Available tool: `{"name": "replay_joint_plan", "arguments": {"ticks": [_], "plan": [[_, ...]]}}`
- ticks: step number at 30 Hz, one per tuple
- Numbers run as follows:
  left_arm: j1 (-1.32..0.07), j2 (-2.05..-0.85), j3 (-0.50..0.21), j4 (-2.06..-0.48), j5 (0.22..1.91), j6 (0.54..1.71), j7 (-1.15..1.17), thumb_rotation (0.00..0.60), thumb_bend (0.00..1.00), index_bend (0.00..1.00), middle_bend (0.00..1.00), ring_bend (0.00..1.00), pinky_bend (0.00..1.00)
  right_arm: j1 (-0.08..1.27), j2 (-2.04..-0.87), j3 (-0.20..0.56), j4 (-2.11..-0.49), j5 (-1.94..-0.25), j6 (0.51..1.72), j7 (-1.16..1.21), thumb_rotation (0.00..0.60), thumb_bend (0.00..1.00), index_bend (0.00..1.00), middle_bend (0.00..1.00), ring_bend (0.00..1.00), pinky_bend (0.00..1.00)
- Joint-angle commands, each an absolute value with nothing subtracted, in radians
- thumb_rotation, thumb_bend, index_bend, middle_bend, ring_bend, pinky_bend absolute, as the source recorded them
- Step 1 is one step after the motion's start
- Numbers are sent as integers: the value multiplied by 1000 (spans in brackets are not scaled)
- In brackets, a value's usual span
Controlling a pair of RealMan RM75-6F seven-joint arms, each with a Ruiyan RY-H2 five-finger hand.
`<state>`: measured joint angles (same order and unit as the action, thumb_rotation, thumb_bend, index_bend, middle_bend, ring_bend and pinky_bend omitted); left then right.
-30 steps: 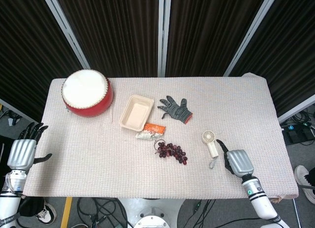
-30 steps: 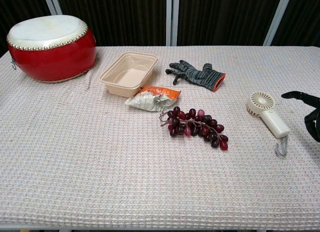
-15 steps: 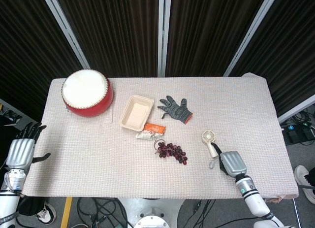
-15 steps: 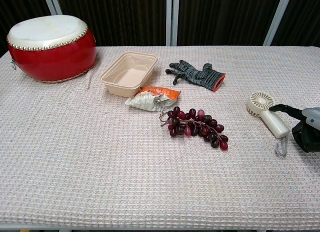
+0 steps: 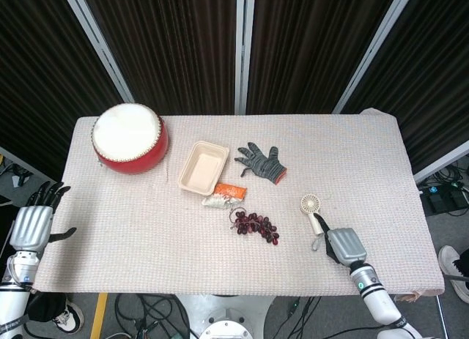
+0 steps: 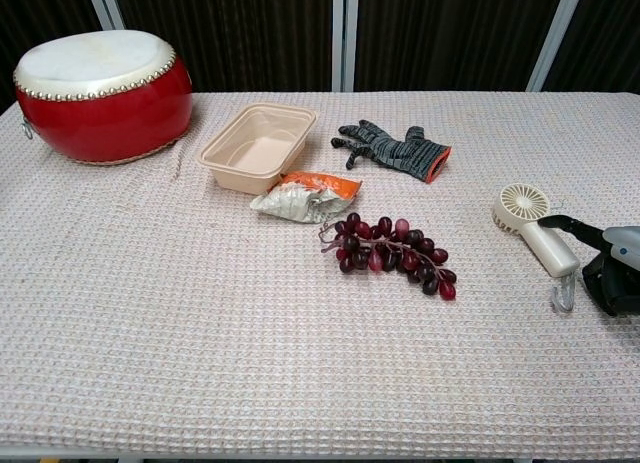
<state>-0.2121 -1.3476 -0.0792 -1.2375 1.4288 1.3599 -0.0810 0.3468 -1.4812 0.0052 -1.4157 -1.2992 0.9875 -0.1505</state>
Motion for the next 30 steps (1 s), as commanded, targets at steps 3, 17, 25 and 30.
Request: {"name": "replay_joint_plan", "arguments": {"ticks": [3,17,25,30], "plan": [[-215,-1346,-79,-1243,1431,1358,-75,600,0,145,97,17,186,346,-1471,9,-1424,-1276,958,-87,600,1000,0,909,812,771],[-216,-1337,-84,-1265,1431,1369,-55,600,0,145,97,17,186,320,-1418,65,-1472,-1397,1154,14,600,1000,0,909,812,771],[-211,-1327,-84,-1292,1437,1388,-37,600,0,145,97,17,186,280,-1375,104,-1476,-1470,1333,33,600,1000,0,909,812,771],[-211,-1318,-85,-1313,1441,1393,-20,600,0,145,97,17,185,275,-1361,133,-1418,-1477,1390,-30,600,1000,0,909,812,771]]}}
